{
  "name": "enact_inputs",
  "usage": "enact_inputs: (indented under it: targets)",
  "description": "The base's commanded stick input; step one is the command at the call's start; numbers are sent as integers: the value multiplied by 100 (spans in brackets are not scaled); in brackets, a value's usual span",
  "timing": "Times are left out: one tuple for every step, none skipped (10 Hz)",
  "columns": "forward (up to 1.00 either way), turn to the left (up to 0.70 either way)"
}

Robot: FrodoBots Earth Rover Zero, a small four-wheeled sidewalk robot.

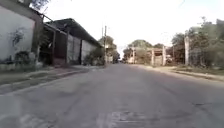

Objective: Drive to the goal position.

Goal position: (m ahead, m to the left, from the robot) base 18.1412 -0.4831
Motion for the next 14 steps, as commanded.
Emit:
enact_inputs:
  targets:
    - [100,0]
    - [100,0]
    - [100,0]
    - [100,-23]
    - [100,-40]
    - [100,-40]
    - [100,-40]
    - [100,-39]
    - [100,0]
    - [100,0]
    - [100,0]
    - [100,0]
    - [100,0]
    - [100,0]
